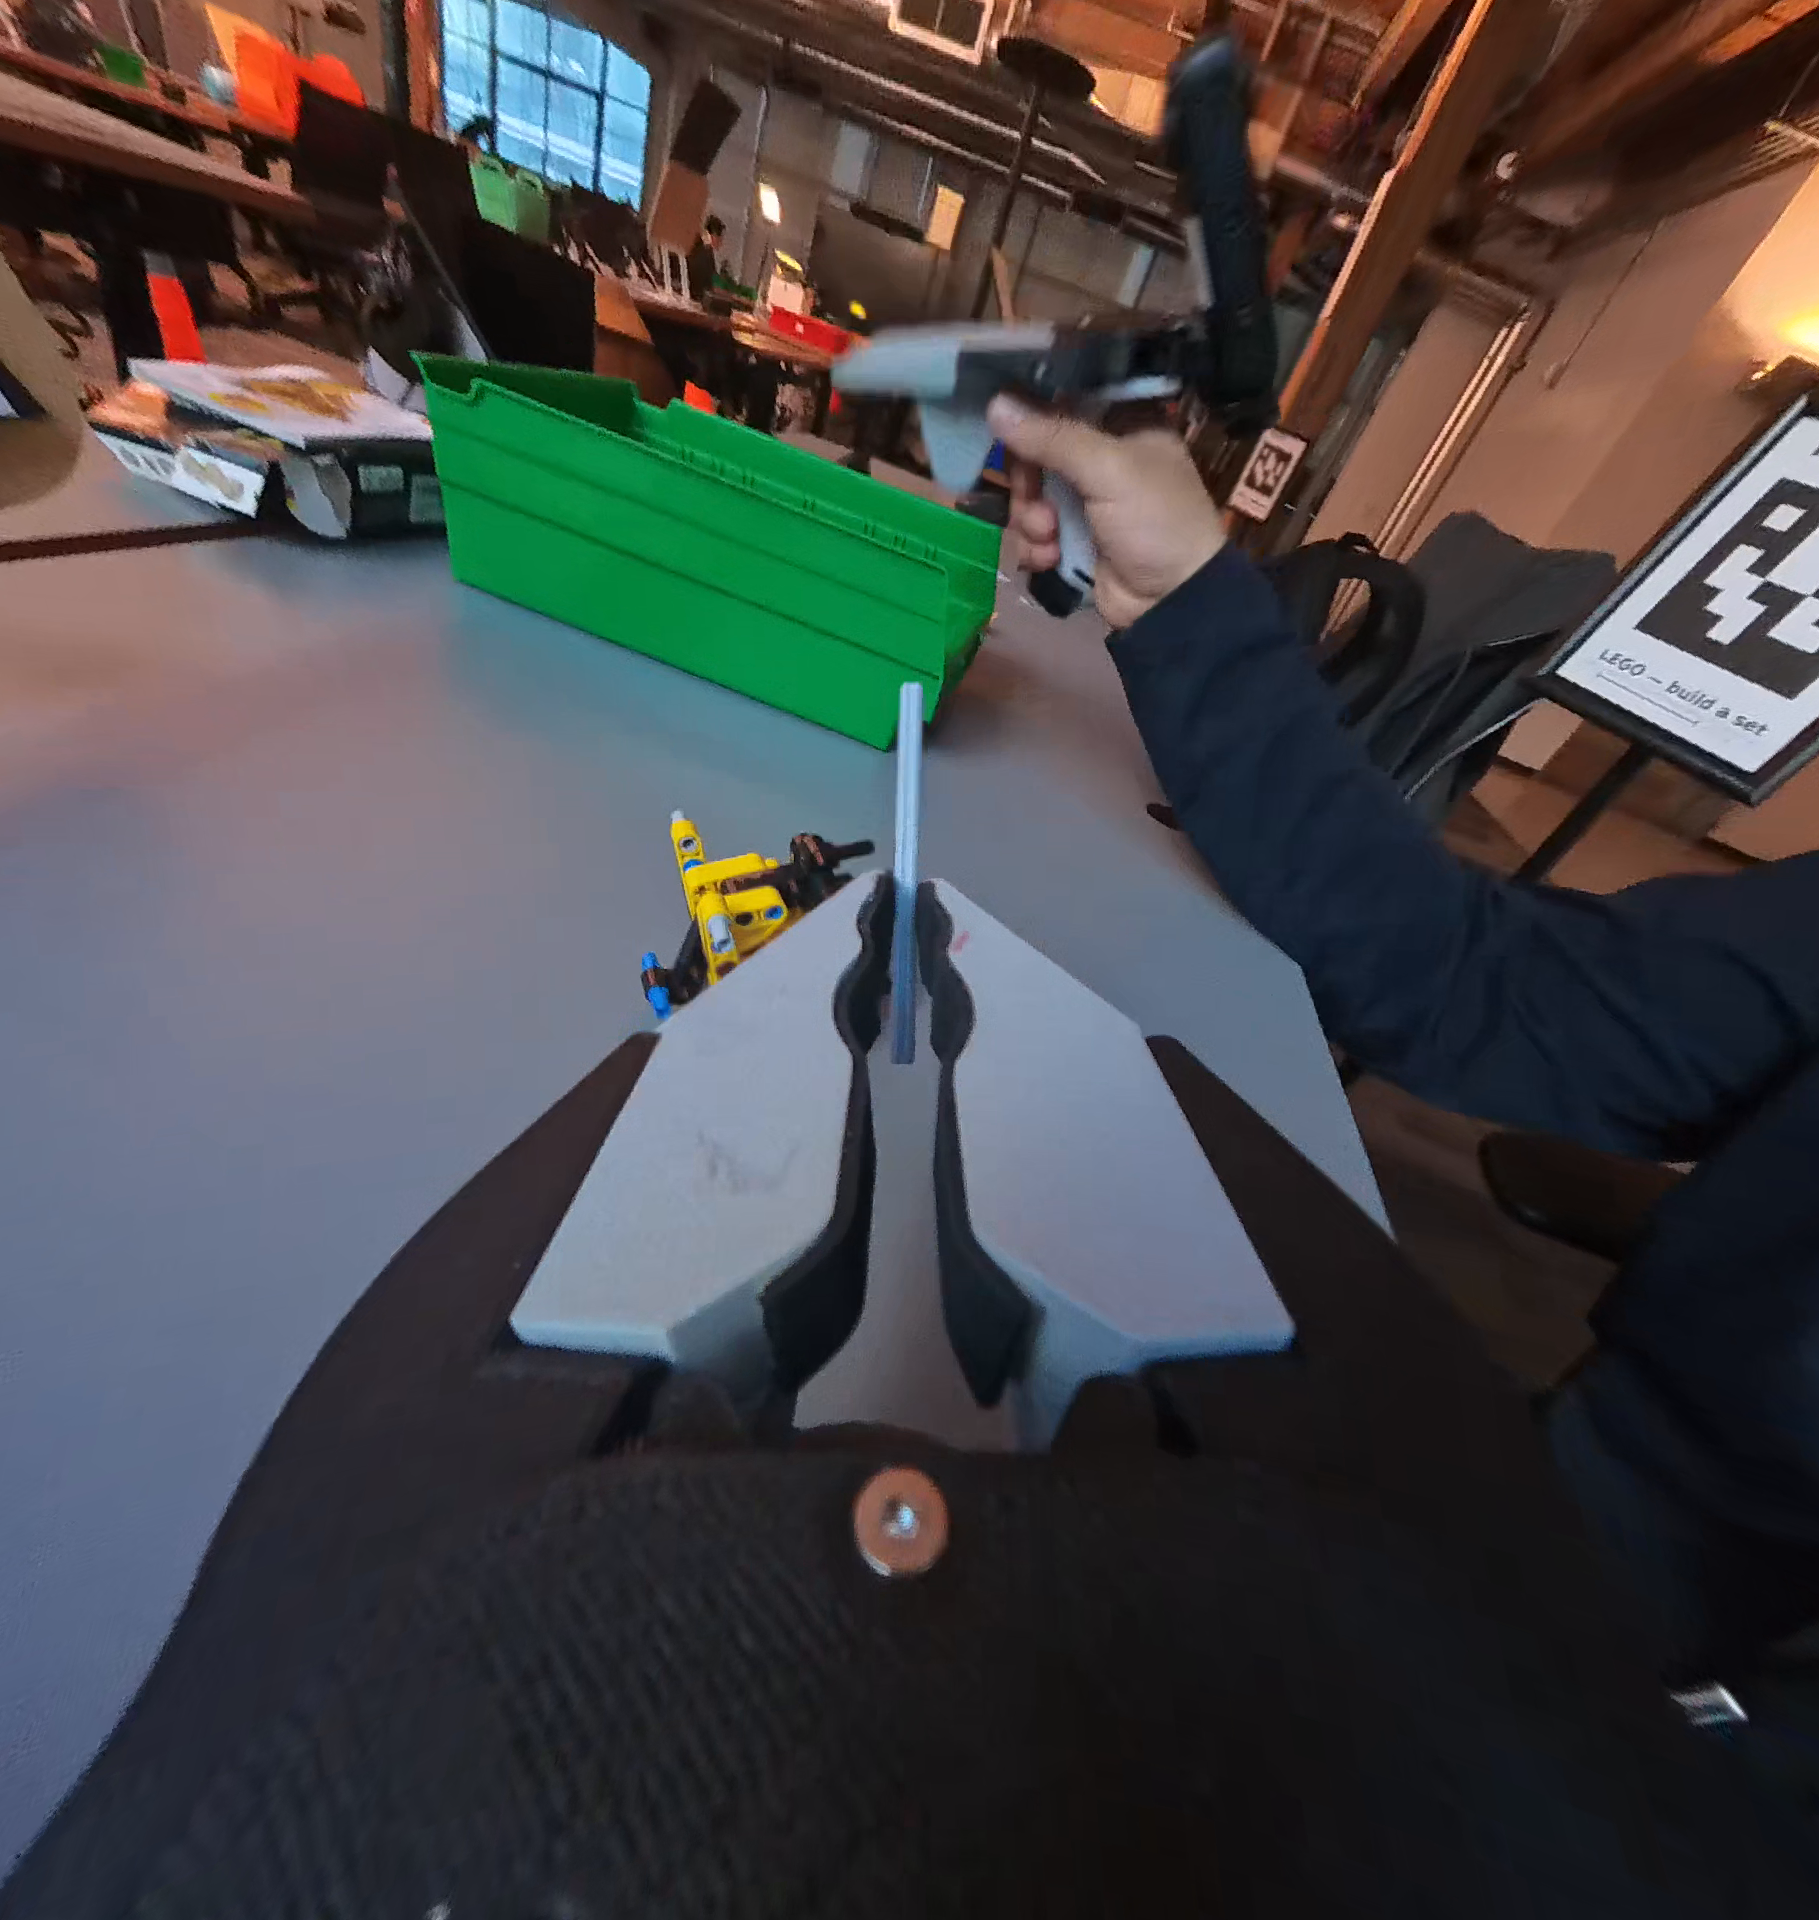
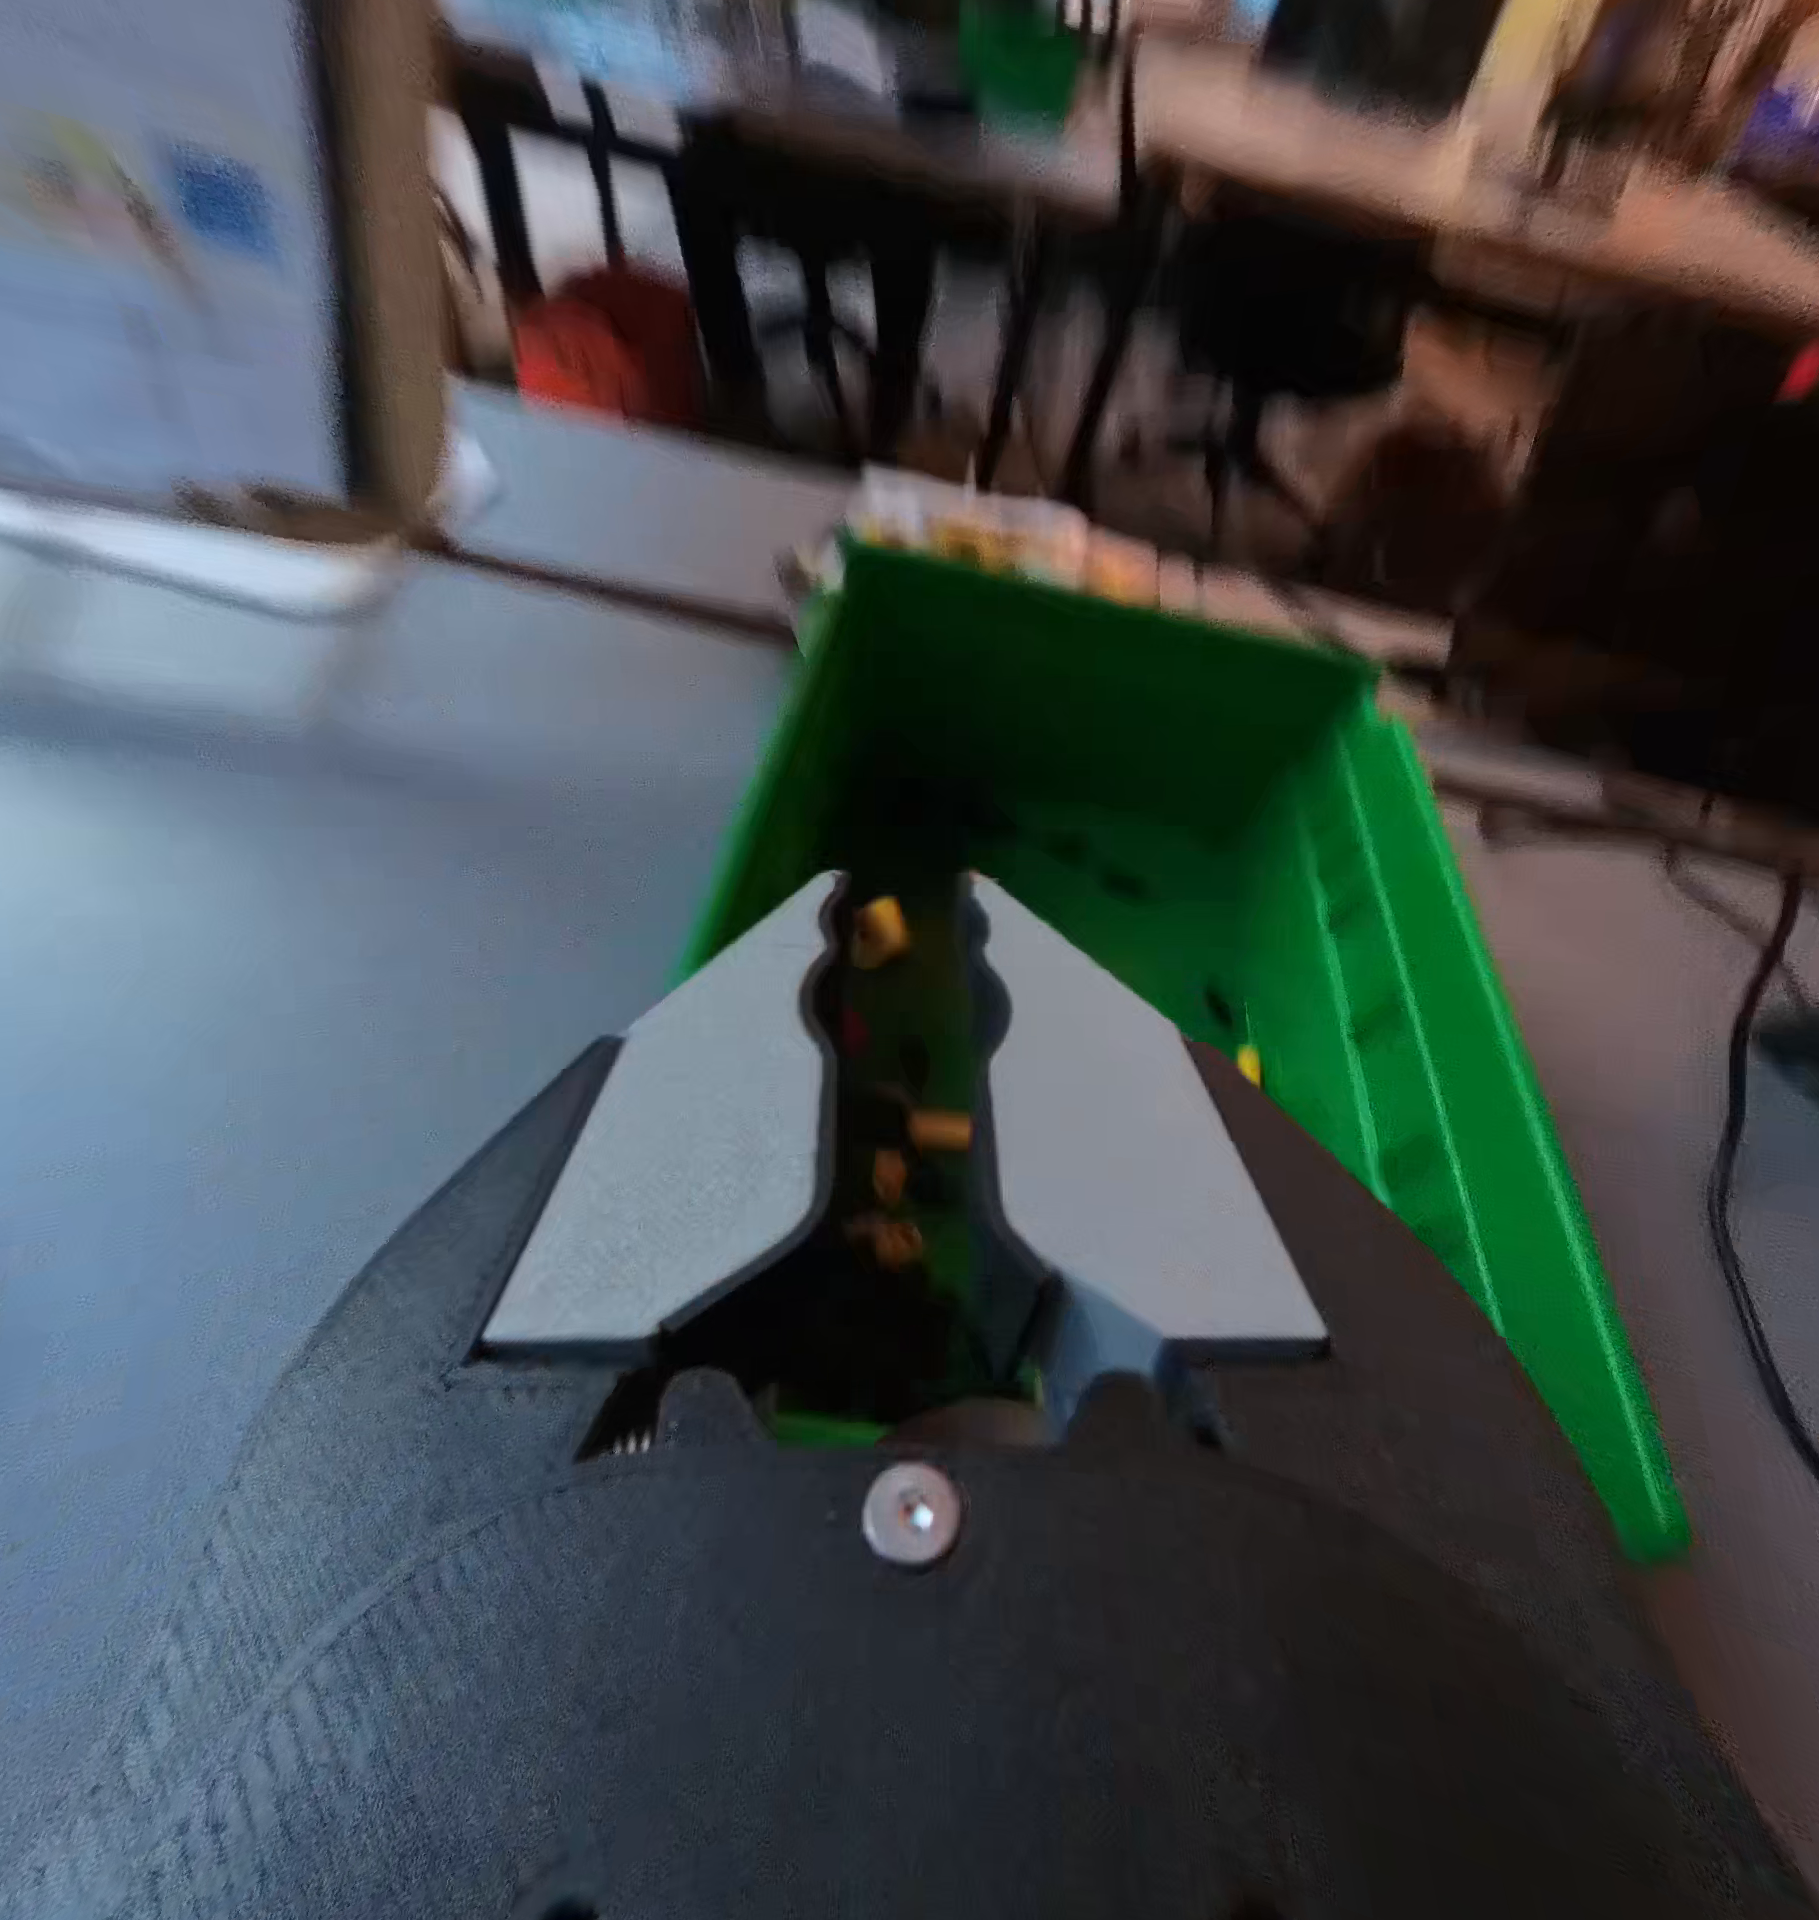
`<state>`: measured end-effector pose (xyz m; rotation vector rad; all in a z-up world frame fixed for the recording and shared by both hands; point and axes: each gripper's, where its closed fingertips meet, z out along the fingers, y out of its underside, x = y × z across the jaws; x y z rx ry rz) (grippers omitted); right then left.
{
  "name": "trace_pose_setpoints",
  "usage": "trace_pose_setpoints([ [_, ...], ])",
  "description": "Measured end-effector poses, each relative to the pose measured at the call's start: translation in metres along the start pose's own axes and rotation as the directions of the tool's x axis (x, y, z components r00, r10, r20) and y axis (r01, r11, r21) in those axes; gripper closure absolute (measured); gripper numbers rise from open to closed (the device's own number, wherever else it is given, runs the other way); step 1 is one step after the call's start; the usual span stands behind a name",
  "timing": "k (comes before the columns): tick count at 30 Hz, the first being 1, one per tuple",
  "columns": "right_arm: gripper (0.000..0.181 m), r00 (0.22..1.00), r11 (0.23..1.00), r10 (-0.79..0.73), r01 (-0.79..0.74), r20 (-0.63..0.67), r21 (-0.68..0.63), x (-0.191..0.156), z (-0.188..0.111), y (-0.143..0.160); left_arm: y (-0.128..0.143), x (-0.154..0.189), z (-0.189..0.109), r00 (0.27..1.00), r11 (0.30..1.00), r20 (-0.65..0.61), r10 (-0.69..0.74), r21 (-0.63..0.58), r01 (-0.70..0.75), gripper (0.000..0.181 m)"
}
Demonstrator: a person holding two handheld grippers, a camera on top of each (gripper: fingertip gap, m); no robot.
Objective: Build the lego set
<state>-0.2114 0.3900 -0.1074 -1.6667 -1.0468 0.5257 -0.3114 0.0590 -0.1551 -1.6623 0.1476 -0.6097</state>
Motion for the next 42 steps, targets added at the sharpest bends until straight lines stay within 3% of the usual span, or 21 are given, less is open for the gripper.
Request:
trace_pose_setpoints([
  [2,0.143,0.998,0.987,0.041,-0.047,-0.042,-0.152,0.023,0.012,0.033,-0.003,0.001,-0.001,1.0,1.0,0.002,0.024,0.016,-0.024,0.18],
  [4,0.124,0.996,0.987,0.086,-0.09,-0.033,-0.135,0.031,0.016,0.035,-0.002,0.0,-0.001,1.0,1.0,0.007,0.015,0.017,-0.015,0.18],
  [8,0.129,0.98,0.982,0.183,-0.178,0.083,-0.059,0.021,0.015,0.022,-0.003,-0.002,-0.002,1.0,1.0,0.007,0.002,0.022,-0.002,0.18],
  [9,0.131,0.97,0.981,0.178,-0.189,0.166,0.051,0.006,0.007,0.0,-0.003,-0.001,-0.001,1.0,1.0,0.009,0.007,0.02,-0.007,0.18],
  [10,0.149,0.94,0.965,0.147,-0.205,0.307,0.163,-0.022,-0.007,-0.024,-0.002,0.0,-0.001,1.0,1.0,0.007,0.018,0.016,-0.019,0.18],
  [11,0.164,0.876,0.948,0.096,-0.225,0.472,0.225,-0.058,-0.024,-0.042,-0.002,0.002,0.0,0.999,0.999,0.003,0.034,0.015,-0.034,0.18],
  [13,0.161,0.635,0.947,0.007,-0.251,0.773,0.198,-0.143,-0.058,-0.053,-0.003,0.007,0.002,0.998,0.998,-0.016,0.061,0.028,-0.06,0.18],
  [15,0.149,0.358,0.97,-0.005,-0.226,0.934,0.092,-0.219,-0.085,-0.045,-0.006,0.011,0.003,0.996,0.996,-0.029,0.079,0.049,-0.078,0.18],
  [16,0.149,0.262,0.979,-0.007,-0.193,0.965,0.06,-0.25,-0.094,-0.038,-0.007,0.014,0.004,0.995,0.995,-0.04,0.088,0.059,-0.086,0.18],
  [17,0.151,0.21,0.988,-0.012,-0.148,0.978,0.044,-0.274,-0.099,-0.029,-0.008,0.016,0.004,0.994,0.993,-0.048,0.096,0.071,-0.092,0.18],
  [20,0.162,0.178,0.996,-0.058,-0.062,0.982,0.07,-0.32,-0.104,-0.008,-0.01,0.018,0.006,0.993,0.99,-0.04,0.115,0.089,-0.111,0.18],
  [23,0.181,0.199,0.993,-0.108,-0.021,0.974,0.115,-0.337,-0.103,0.001,-0.009,0.019,0.008,0.993,0.99,-0.045,0.111,0.09,-0.106,0.18],
  [28,0.18,0.322,0.979,-0.187,-0.021,0.928,0.204,-0.318,-0.095,-0.012,-0.009,0.01,0.008,0.999,0.995,-0.005,0.052,0.084,-0.051,0.173],
  [30,0.181,0.442,0.96,-0.205,-0.081,0.873,0.267,-0.281,-0.088,-0.035,-0.011,0.004,0.005,0.999,0.995,0.012,0.034,0.09,-0.035,0.172],
  [32,0.181,0.671,0.924,-0.2,-0.114,0.714,0.366,-0.217,-0.07,-0.059,-0.011,-0.001,0.003,0.999,0.996,0.035,0.03,0.083,-0.032,0.172],
  [34,0.181,0.909,0.91,-0.152,-0.024,0.389,0.413,-0.13,-0.045,-0.067,-0.009,-0.007,0.002,0.998,0.997,0.063,0.027,0.07,-0.031,0.172],
  [35,0.18,0.972,0.922,-0.126,0.041,0.199,0.384,-0.085,-0.035,-0.062,-0.009,-0.007,0.002,0.998,0.998,0.064,0.025,0.064,-0.029,0.172],
  [37,0.18,0.995,0.97,-0.098,0.101,-0.025,0.223,-0.023,-0.016,-0.035,-0.007,-0.007,0.003,0.998,0.998,0.059,0.025,0.054,-0.028,0.172],
  [38,0.179,0.997,0.992,-0.066,0.07,-0.042,0.107,-0.007,-0.005,-0.014,-0.007,-0.007,0.004,0.998,0.998,0.061,0.026,0.049,-0.029,0.172],
  [40,0.153,1.0,0.998,0.018,-0.019,-0.024,-0.06,0.006,0.012,0.017,-0.006,-0.006,0.005,0.998,0.999,0.062,0.031,0.043,-0.033,0.172],
  [42,0.153,0.999,1.0,0.022,-0.022,-0.043,0.002,0.01,0.011,0.009,-0.005,-0.006,0.005,0.997,0.998,0.069,0.042,0.035,-0.045,0.173],
])
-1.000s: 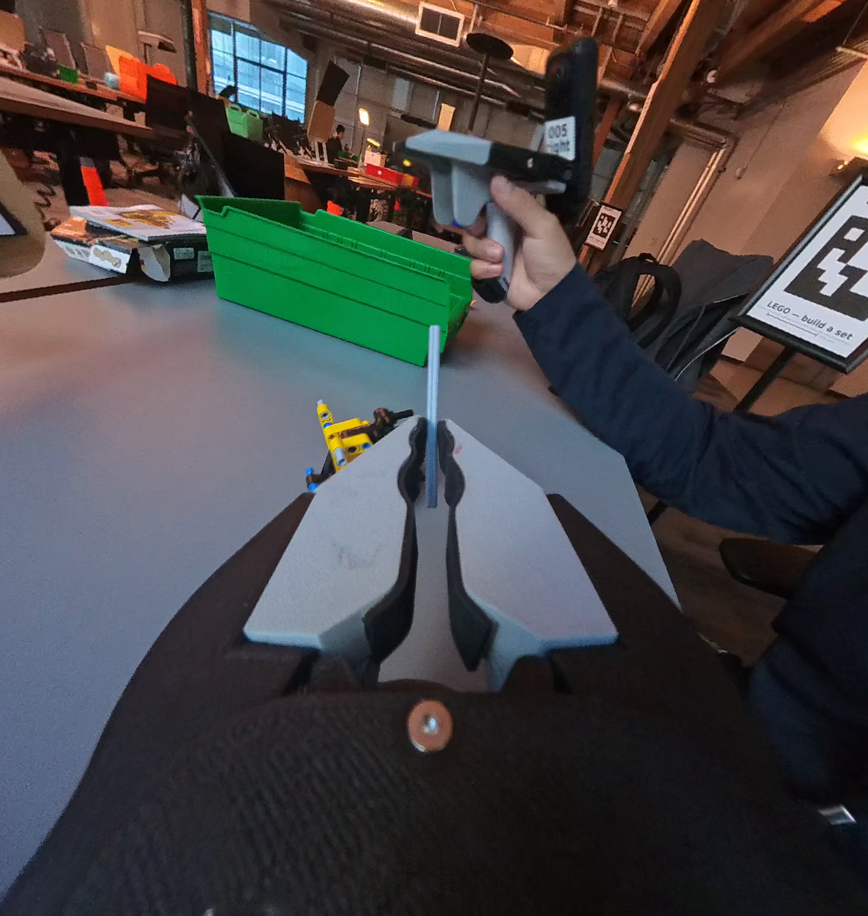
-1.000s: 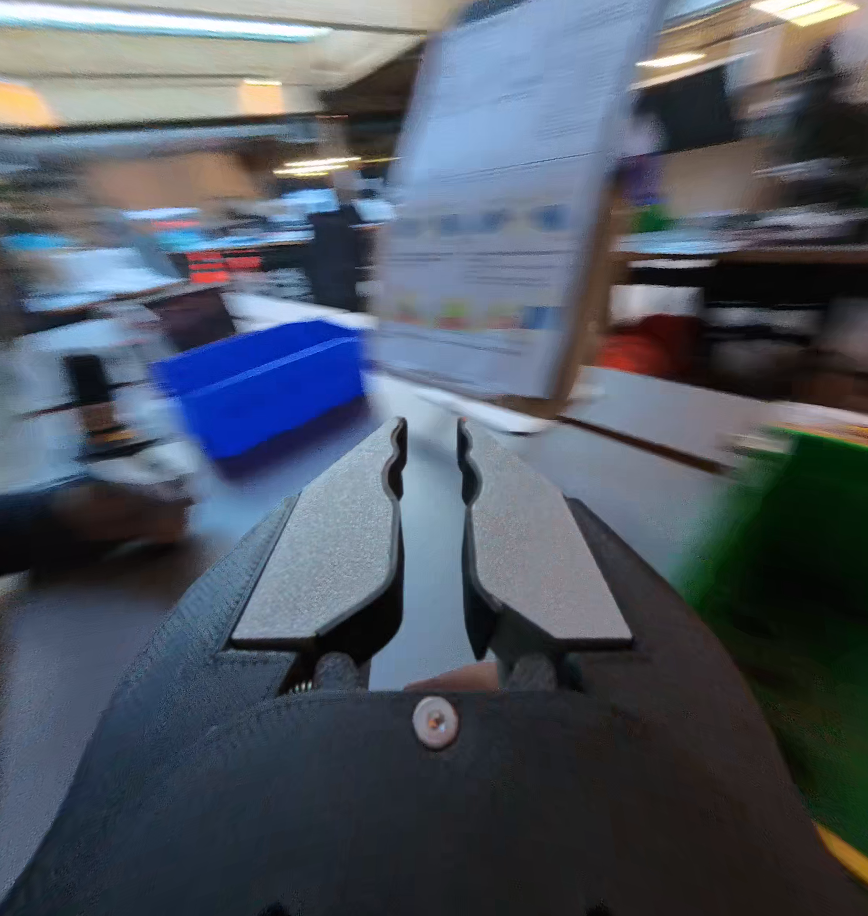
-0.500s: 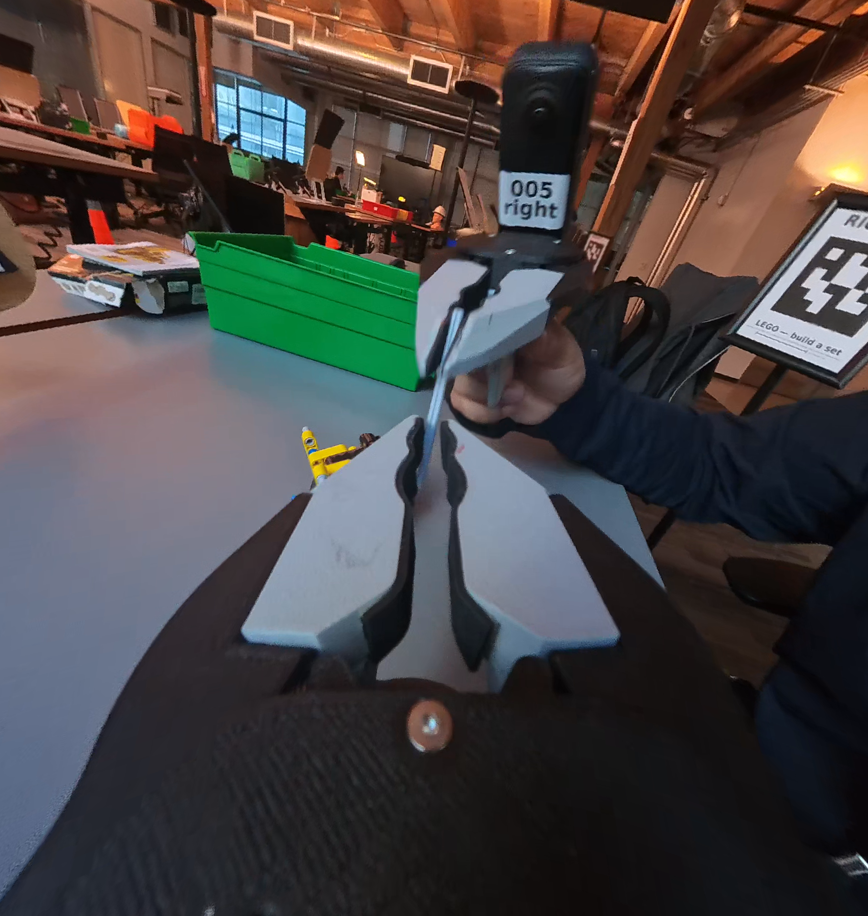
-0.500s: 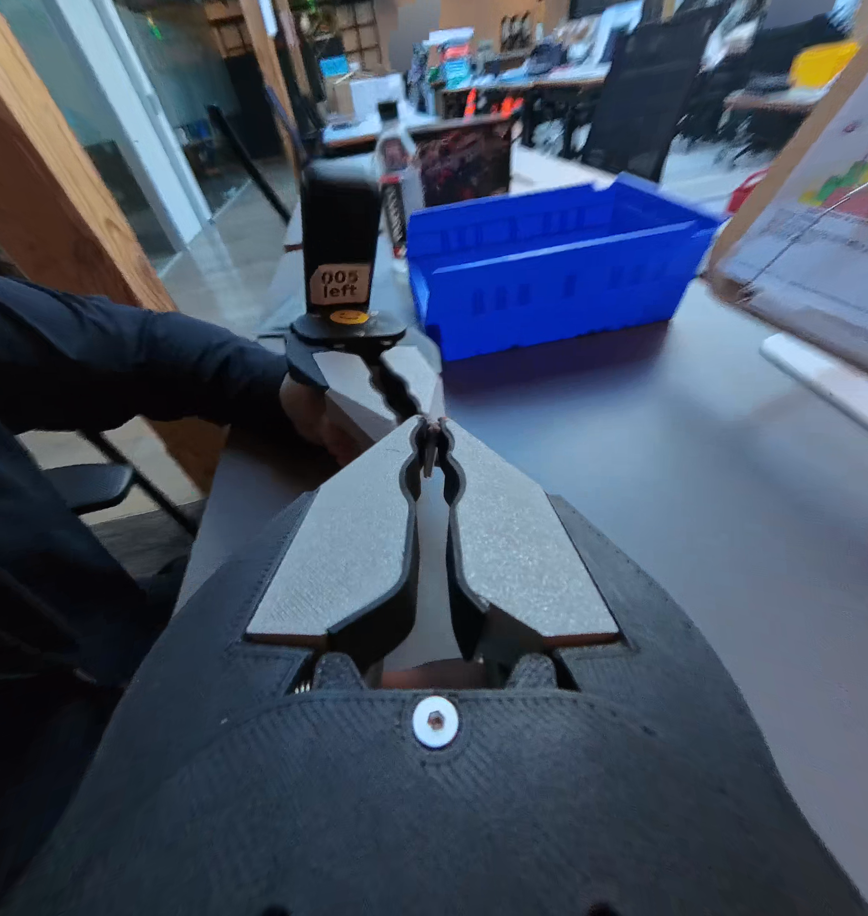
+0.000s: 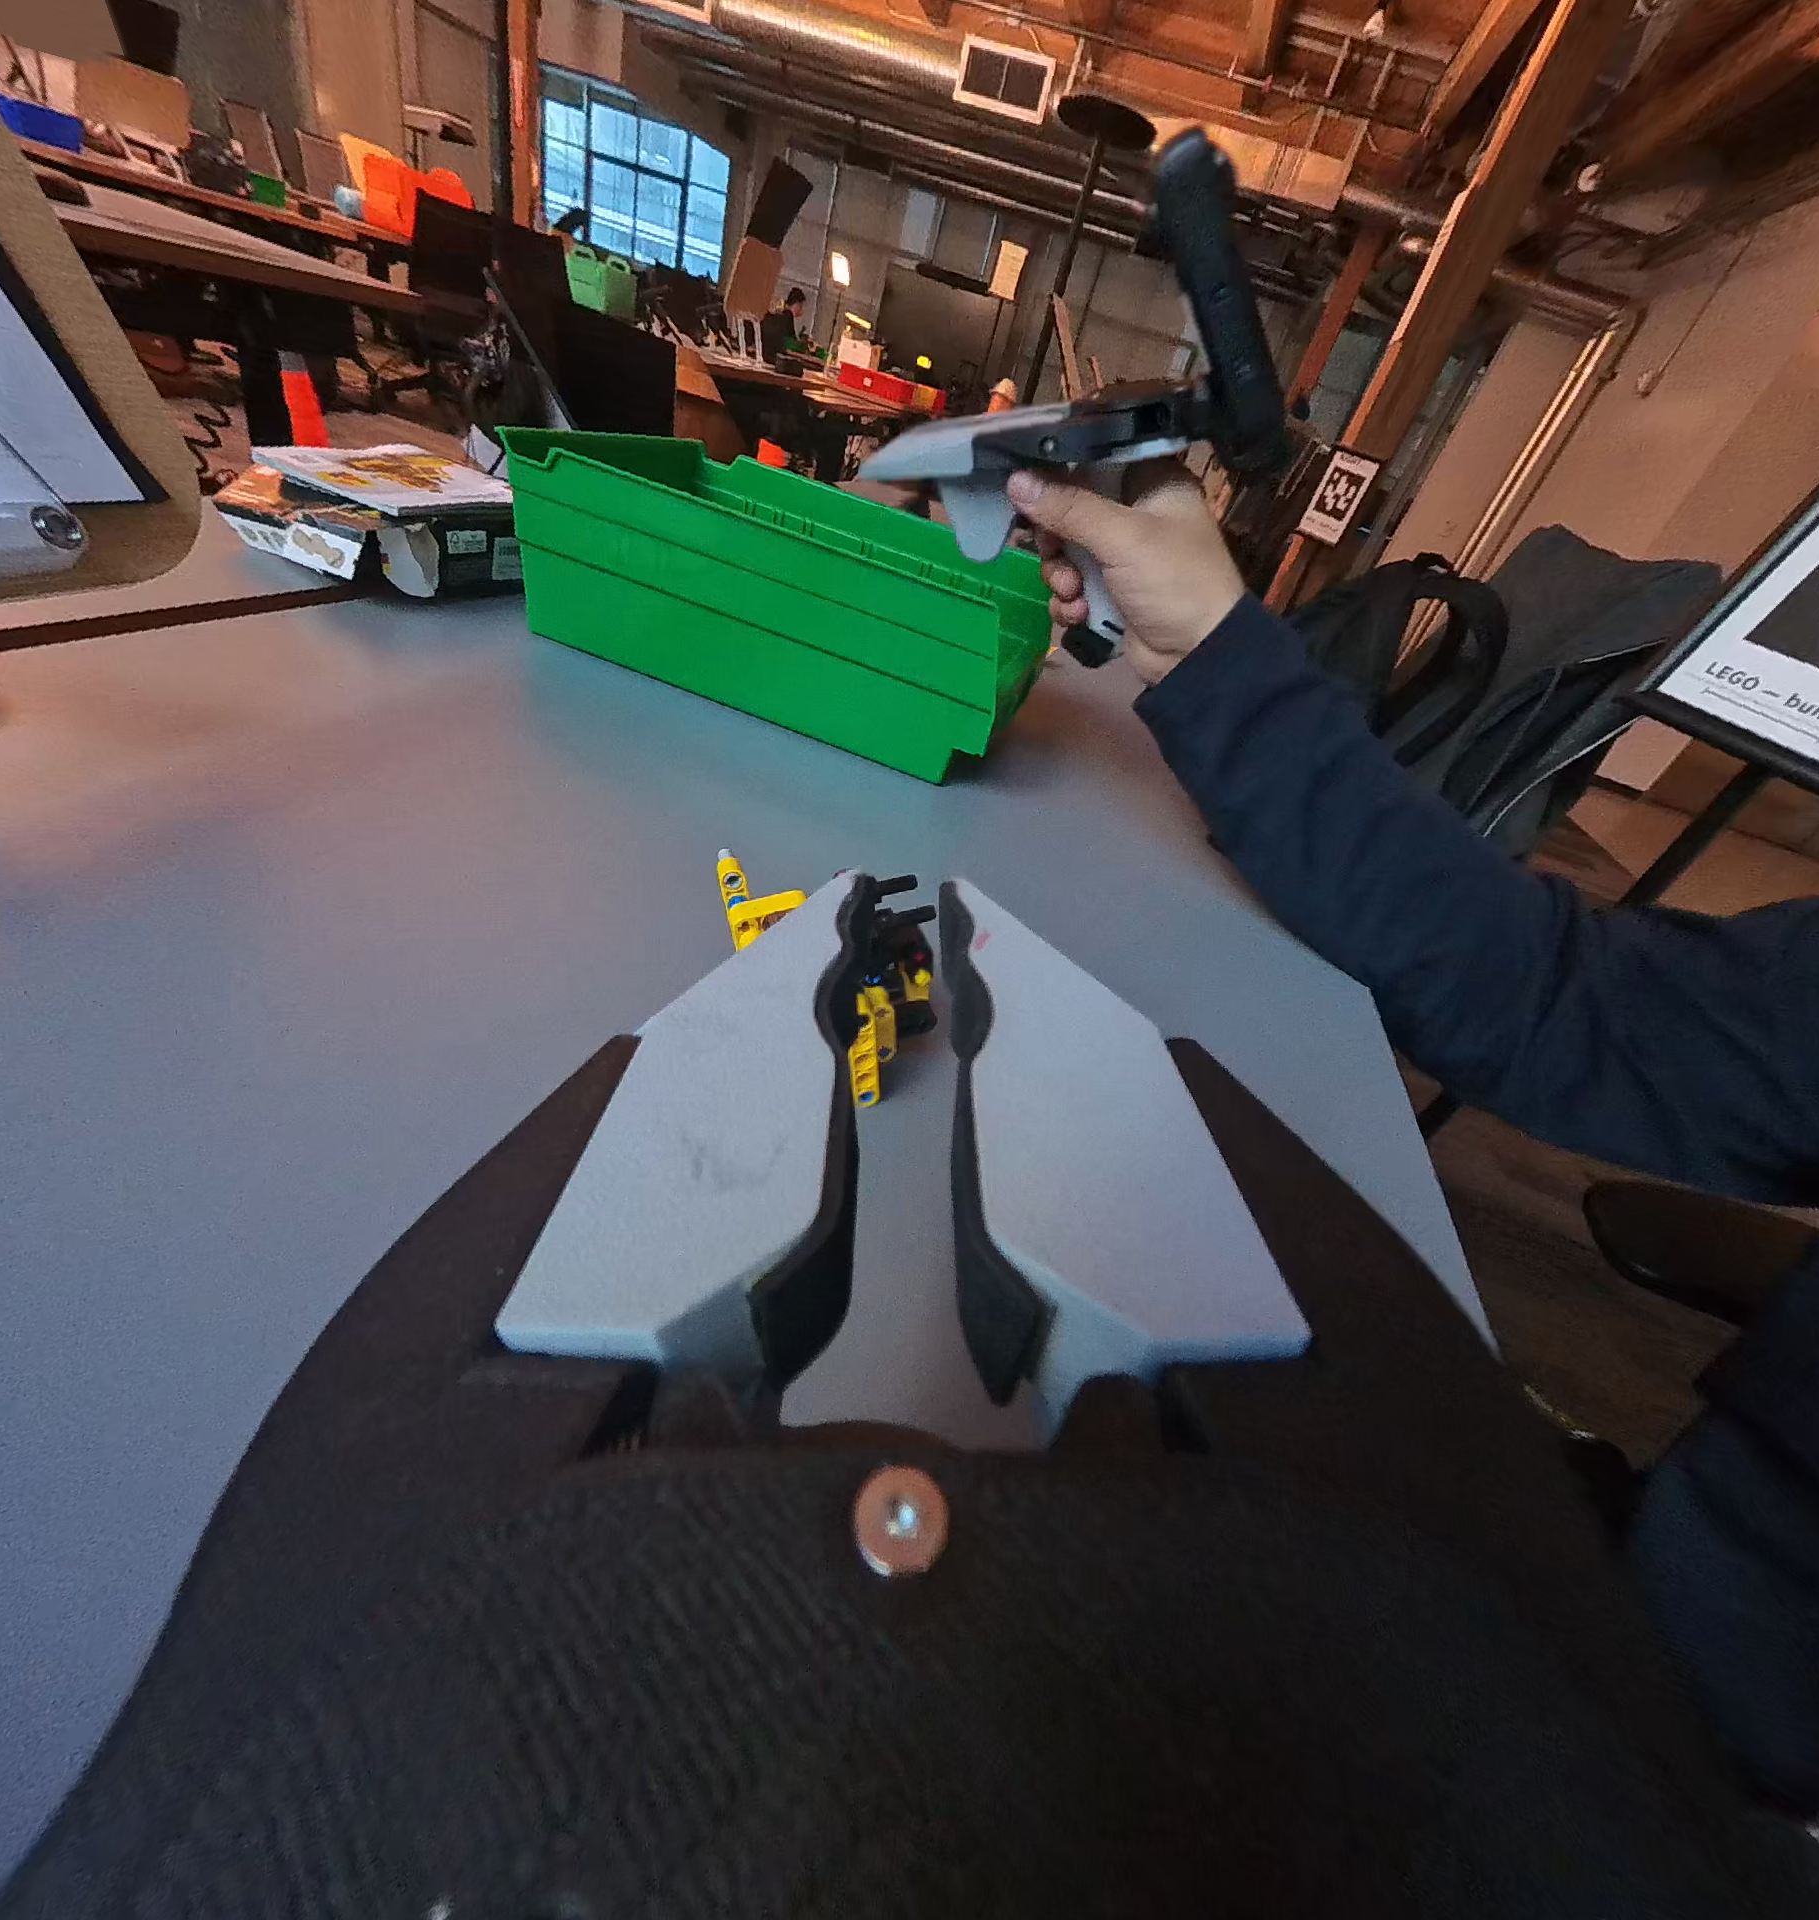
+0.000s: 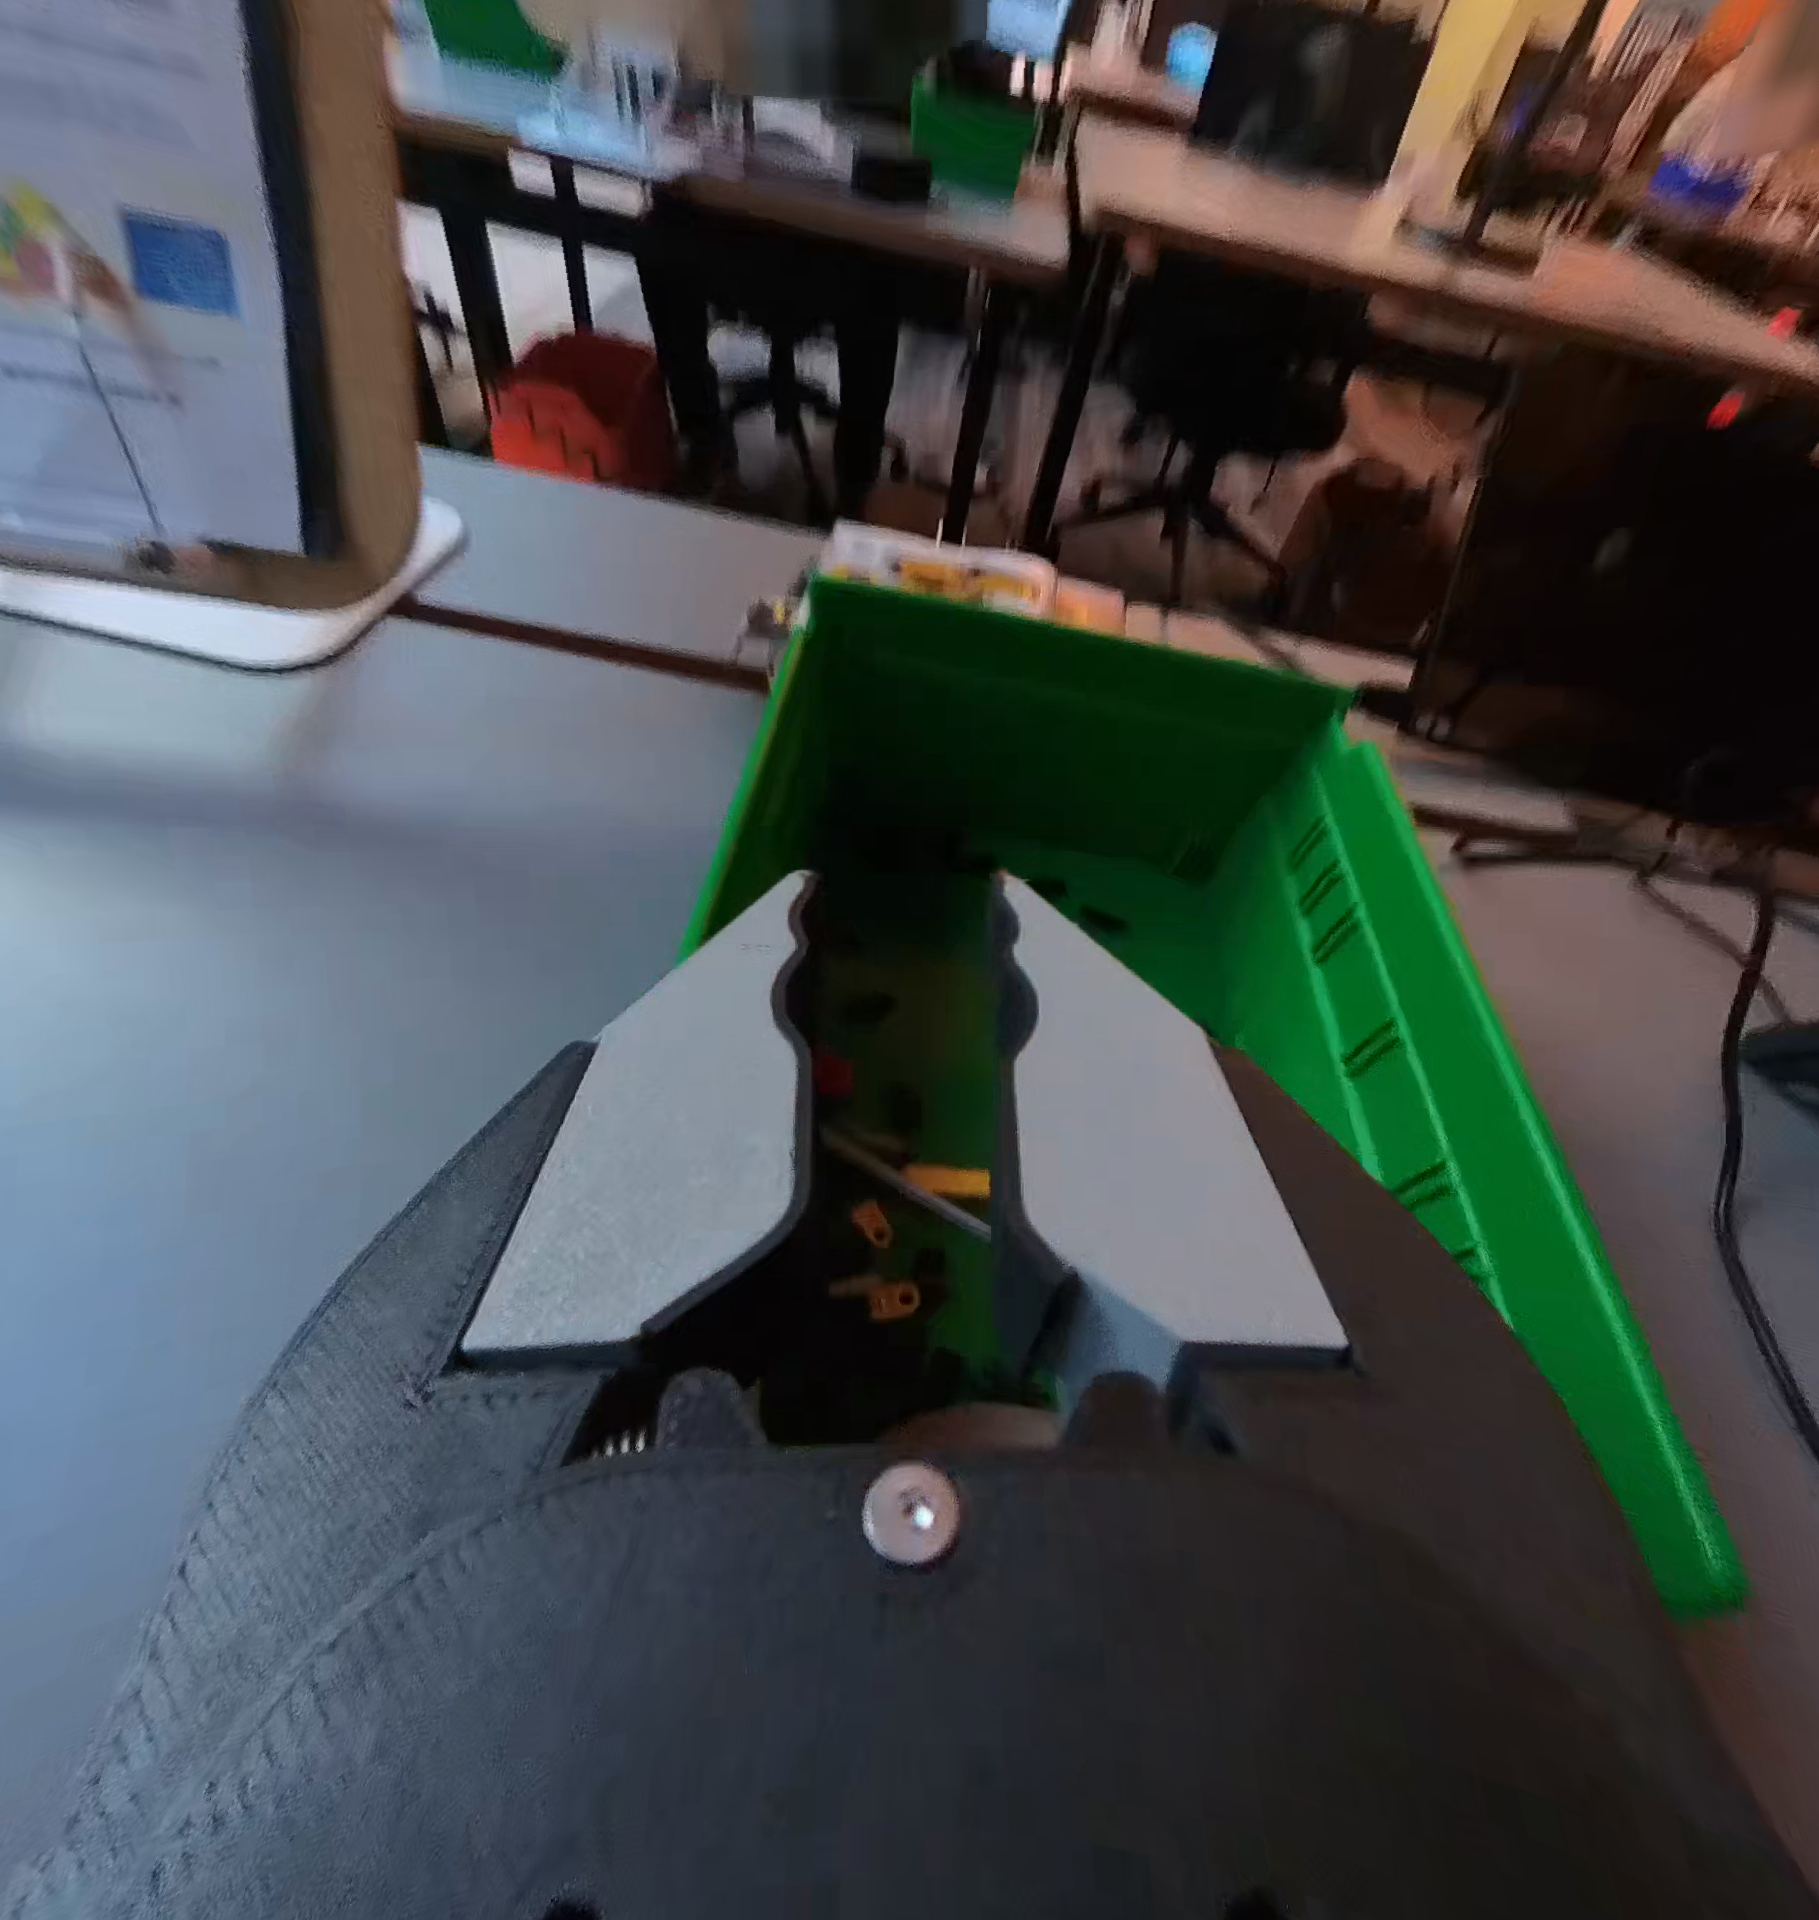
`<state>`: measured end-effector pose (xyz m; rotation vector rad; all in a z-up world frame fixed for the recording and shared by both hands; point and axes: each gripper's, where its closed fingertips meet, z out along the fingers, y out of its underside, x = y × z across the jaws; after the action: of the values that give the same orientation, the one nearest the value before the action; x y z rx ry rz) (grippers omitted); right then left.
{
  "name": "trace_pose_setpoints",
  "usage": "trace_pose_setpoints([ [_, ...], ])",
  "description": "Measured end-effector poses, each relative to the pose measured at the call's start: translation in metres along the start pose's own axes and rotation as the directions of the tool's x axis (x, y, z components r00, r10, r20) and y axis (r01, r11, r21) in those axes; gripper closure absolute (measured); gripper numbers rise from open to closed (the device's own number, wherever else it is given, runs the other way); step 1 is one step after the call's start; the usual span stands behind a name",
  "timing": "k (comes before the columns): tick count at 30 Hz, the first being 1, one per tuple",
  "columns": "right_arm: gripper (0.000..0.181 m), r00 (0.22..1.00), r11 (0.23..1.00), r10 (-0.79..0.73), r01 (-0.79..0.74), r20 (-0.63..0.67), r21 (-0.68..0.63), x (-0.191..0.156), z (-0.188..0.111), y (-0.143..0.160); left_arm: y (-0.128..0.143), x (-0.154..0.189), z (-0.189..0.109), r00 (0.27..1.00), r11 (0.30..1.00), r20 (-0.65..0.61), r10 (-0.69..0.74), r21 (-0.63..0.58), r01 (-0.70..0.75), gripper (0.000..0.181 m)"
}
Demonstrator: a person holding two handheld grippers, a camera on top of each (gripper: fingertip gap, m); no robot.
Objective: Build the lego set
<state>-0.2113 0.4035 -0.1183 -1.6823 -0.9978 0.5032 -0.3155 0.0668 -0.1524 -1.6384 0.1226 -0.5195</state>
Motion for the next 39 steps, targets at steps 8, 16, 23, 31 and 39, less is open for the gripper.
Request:
trace_pose_setpoints([
  [8,0.152,0.703,0.985,-0.148,0.043,0.695,0.166,-0.184,-0.051,-0.024,0.012,-0.012,0.002,0.976,0.976,0.104,0.191,-0.121,-0.178,0.171],
  [16,0.165,0.319,0.905,-0.218,0.421,0.922,0.068,-0.285,-0.072,0.072,0.04,-0.006,0.023,0.97,0.928,0.046,0.24,-0.306,-0.215,0.172],
  [23,0.167,0.257,0.933,-0.102,0.36,0.961,0.003,-0.303,-0.081,0.075,0.05,-0.001,0.037,0.966,0.901,0.026,0.258,-0.368,-0.231,0.163],
  [31,0.169,0.235,0.909,-0.224,0.401,0.946,0.116,-0.303,-0.087,0.075,0.02,-0.012,0.011,0.926,0.911,0.103,0.362,-0.249,-0.329,0.171],
  [39,0.165,0.124,0.947,-0.169,0.296,0.978,0.126,-0.312,-0.109,0.061,0.062,-0.004,0.018,0.96,0.859,-0.025,0.277,-0.442,-0.259,0.174],
])
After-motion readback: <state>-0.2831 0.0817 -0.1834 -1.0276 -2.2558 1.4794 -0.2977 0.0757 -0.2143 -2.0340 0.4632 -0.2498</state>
